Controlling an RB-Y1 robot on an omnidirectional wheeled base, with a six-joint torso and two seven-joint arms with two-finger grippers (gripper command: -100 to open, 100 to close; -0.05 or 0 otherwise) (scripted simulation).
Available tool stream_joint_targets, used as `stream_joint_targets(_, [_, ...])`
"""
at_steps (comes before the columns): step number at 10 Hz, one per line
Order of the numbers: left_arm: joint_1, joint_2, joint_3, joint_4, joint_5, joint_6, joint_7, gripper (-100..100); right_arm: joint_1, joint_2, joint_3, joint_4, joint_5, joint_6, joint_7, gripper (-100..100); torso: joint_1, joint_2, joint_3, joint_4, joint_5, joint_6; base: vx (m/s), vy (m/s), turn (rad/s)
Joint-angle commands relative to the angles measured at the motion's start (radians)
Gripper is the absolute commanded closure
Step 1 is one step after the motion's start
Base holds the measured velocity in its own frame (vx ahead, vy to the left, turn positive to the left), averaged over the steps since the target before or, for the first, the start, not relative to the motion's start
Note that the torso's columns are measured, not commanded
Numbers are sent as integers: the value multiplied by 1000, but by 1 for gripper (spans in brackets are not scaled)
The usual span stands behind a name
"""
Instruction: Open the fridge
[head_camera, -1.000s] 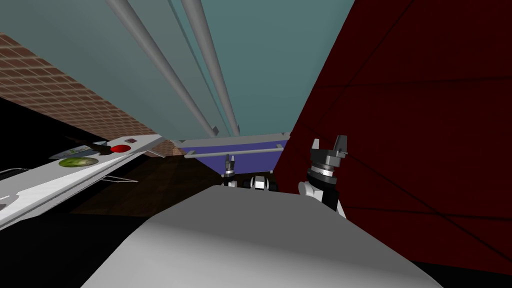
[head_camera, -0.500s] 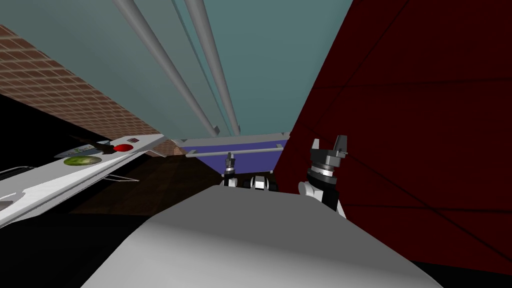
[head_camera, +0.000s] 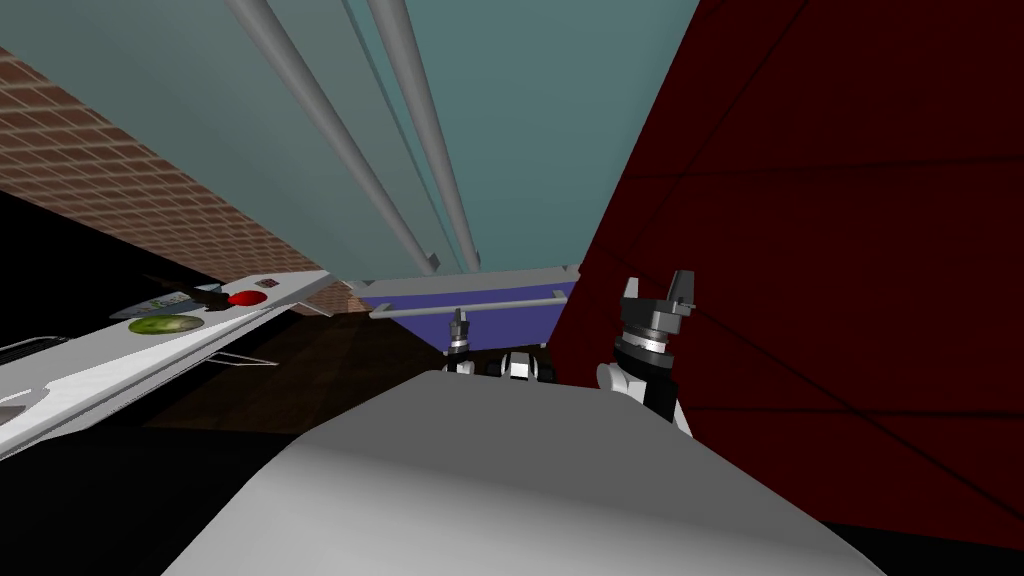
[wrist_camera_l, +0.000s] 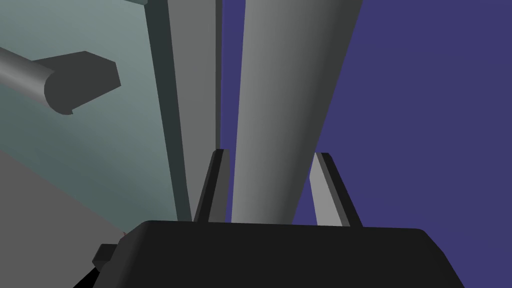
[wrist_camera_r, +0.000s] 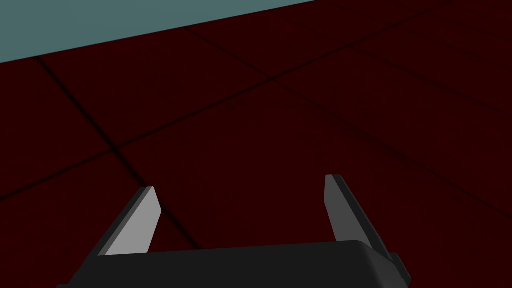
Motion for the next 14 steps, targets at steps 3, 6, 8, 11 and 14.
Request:
stream_joint_targets(3, [-66, 16, 75, 45, 61, 35, -48, 100, -1, 0, 0, 0, 0, 0, 0, 0, -1, 9, 5, 2, 0, 0, -195, 4, -265])
stream_joint_targets(6, [-116, 28, 131, 79, 106, 61, -84, 100, -12, -3, 8, 0, 2, 6, -2, 0, -4, 17, 14, 4, -5, 12, -192, -18, -249])
stream_joint_targets(8, [-149, 36, 168, 101, 137, 78, -108, 100, -19, -5, 18, -1, 5, 8, -5, 0, -14, 24, 16, 9, -8, 9, -229, -21, -334])
stream_joint_targets(11, [-147, 64, 177, 82, 145, 88, -117, -100, -20, -6, 23, -1, 6, 9, -6, 0, -6, -1, -1, 3, -5, 1, -114, -37, -96])
stream_joint_targets(14, [-150, 71, 185, 86, 154, 80, -115, -100, -19, -7, 25, -1, 6, 9, -6, 0, -1, -4, -3, 2, -3, -1, 122, 57, -17])
